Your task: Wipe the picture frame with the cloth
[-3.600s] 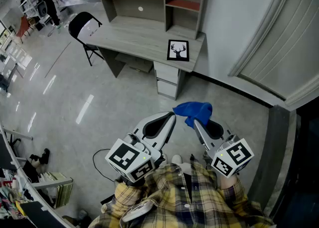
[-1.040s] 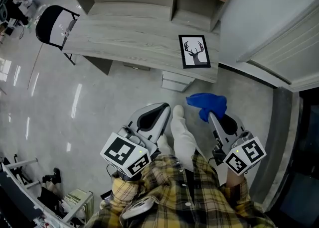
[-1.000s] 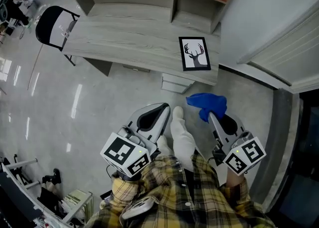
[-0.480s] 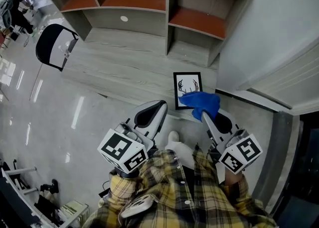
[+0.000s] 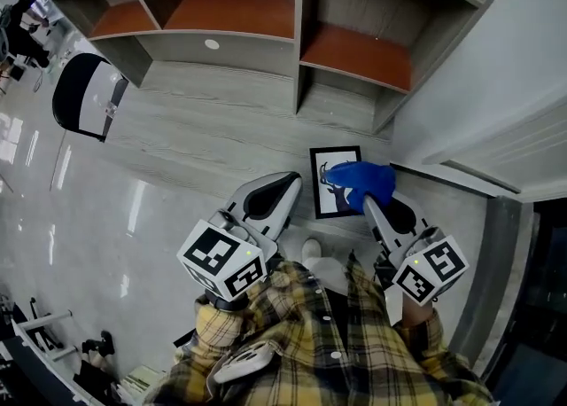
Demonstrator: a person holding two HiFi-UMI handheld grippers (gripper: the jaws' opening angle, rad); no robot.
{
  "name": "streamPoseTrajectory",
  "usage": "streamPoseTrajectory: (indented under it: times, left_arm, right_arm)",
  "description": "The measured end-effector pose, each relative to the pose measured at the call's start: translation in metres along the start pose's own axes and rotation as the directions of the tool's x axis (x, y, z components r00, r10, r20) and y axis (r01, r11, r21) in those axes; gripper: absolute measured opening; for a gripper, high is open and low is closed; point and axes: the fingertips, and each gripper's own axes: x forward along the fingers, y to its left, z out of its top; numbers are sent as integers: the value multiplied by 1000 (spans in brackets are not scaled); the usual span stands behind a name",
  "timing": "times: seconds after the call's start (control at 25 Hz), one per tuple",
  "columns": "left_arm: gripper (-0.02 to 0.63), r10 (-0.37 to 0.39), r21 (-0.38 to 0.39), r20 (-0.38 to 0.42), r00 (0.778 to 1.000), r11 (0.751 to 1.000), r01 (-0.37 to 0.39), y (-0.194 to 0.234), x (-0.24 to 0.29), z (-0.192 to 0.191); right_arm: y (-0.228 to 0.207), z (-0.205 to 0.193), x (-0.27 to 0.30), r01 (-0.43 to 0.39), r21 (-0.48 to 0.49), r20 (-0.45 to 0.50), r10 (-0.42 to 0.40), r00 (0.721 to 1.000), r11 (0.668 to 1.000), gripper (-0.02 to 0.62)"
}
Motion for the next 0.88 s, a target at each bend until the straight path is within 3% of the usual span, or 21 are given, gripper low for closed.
streamPoseTrajectory:
  times: [0.32, 0.64, 0.88]
  left_arm:
    - [5, -163, 11, -99, 982, 986, 165, 71, 32, 26]
    - [5, -326, -27, -248, 912, 943, 330, 104, 62, 12]
    - [6, -338, -47, -336, 879, 938, 343, 116, 84, -25]
  right_arm:
    - [-12, 14, 66, 189, 70, 31, -192, 981, 979, 52]
    - [-25, 9, 99, 394, 121, 33, -401, 916, 911, 52]
    - [-41, -18, 102, 451, 174, -26, -453, 891, 876, 52]
